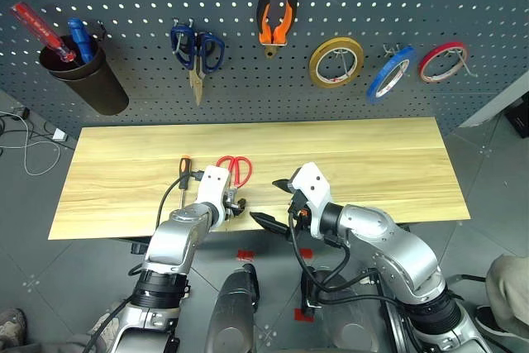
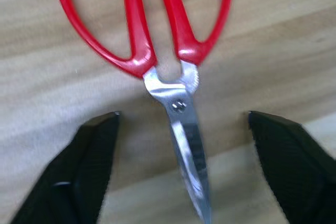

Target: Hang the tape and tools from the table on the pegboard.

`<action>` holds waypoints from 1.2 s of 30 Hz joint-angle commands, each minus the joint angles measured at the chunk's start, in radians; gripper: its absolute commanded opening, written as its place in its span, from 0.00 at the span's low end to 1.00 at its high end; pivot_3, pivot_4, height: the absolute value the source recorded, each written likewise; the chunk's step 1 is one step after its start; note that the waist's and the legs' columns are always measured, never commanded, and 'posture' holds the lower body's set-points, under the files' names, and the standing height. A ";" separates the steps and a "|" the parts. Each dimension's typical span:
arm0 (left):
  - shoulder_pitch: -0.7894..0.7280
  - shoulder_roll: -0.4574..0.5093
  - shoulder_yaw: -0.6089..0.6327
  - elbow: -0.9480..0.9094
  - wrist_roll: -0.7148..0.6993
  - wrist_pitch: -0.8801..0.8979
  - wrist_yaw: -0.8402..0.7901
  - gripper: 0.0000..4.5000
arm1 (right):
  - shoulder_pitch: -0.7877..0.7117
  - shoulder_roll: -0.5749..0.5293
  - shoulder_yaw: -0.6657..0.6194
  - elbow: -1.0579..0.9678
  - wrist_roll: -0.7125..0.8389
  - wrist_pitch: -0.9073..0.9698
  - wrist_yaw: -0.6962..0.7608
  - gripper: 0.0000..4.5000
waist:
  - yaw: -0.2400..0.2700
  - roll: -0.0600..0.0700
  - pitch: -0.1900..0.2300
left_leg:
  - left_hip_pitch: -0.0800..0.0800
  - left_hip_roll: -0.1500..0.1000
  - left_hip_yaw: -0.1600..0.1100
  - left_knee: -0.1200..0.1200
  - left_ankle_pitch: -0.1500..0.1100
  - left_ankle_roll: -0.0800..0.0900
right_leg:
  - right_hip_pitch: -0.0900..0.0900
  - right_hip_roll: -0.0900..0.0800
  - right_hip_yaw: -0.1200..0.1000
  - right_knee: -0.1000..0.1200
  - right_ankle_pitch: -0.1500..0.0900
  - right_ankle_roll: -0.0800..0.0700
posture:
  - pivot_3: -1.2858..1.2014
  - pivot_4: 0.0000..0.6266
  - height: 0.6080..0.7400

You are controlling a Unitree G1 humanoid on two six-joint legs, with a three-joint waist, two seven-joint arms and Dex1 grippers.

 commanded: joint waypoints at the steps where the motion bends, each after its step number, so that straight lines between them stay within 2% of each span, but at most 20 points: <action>1: 0.018 -0.014 -0.026 0.081 0.009 0.010 -0.010 0.61 | 0.006 -0.007 -0.039 -0.051 0.059 0.030 0.023 1.00 | 0.000 0.000 -0.003 | 0.000 0.000 0.000 0.000 0.000 0.000 | 0.000 0.000 0.000 0.000 0.000 0.000 | 0.48 0.53 1.00; 8: -0.005 -0.005 -0.010 0.125 0.018 -0.019 -0.022 0.14 | 0.006 -0.033 -0.099 -0.062 0.123 0.077 0.042 1.00 | 0.001 0.000 -0.010 | 0.000 -0.001 0.000 0.000 0.000 0.001 | 0.001 -0.001 0.000 0.000 0.000 0.000 | 0.48 0.50 1.00; 10: -0.002 -0.009 0.002 0.122 0.017 -0.043 -0.017 0.06 | 0.005 -0.038 -0.106 -0.061 0.127 0.074 0.038 1.00 | 0.001 0.001 -0.014 | 0.000 -0.001 0.000 0.000 0.000 0.001 | 0.001 -0.001 0.000 0.000 0.000 0.000 | 0.48 0.50 1.00; 15: 0.052 0.004 0.002 0.045 0.019 -0.130 -0.039 0.06 | 0.001 -0.077 -0.077 -0.075 0.072 0.018 0.033 1.00 | -0.001 0.000 -0.019 | 0.000 0.000 0.000 0.000 0.000 0.001 | 0.001 0.000 0.000 0.000 0.000 0.000 | 0.48 0.48 1.00; 18: 0.159 0.050 0.001 -0.096 0.047 -0.300 -0.057 0.06 | 0.003 -0.120 -0.030 -0.122 -0.034 -0.097 0.007 1.00 | -0.007 0.000 -0.020 | -0.001 0.000 0.000 0.000 0.000 0.001 | 0.000 -0.001 0.000 -0.001 0.000 0.000 | 0.48 0.47 1.00; 20: 0.234 0.062 0.007 -0.169 0.061 -0.340 -0.045 0.06 | 0.013 -0.129 -0.013 -0.133 -0.089 -0.164 -0.016 1.00 | -0.014 -0.001 -0.020 | -0.001 0.000 0.001 -0.001 0.000 0.000 | -0.001 0.000 0.000 -0.001 0.000 0.000 | 0.48 0.47 1.00; 25: 0.393 0.063 0.009 -0.319 0.134 -0.496 0.027 0.06 | 0.060 -0.084 -0.018 -0.102 -0.184 -0.339 -0.088 1.00 | -0.016 -0.003 -0.021 | -0.001 0.000 0.001 -0.002 0.000 0.000 | -0.001 0.000 0.000 -0.003 -0.001 0.000 | 0.48 0.46 1.00; 31: 0.384 0.091 0.052 -0.425 0.237 -0.756 0.098 0.06 | 0.047 -0.010 -0.095 -0.066 -0.167 -0.377 -0.126 1.00 | -0.011 -0.006 -0.023 | -0.002 0.000 0.000 -0.001 -0.003 0.004 | -0.001 -0.001 -0.001 -0.002 0.000 0.000 | 0.49 0.44 1.00; 36: 0.297 0.136 0.139 -0.436 0.242 -0.790 0.088 0.06 | 0.042 0.003 -0.132 -0.056 -0.168 -0.396 -0.115 1.00 | -0.003 -0.006 -0.025 | -0.002 0.000 0.000 0.000 -0.003 0.004 | -0.001 0.000 0.000 -0.002 0.000 0.000 | 0.50 0.44 1.00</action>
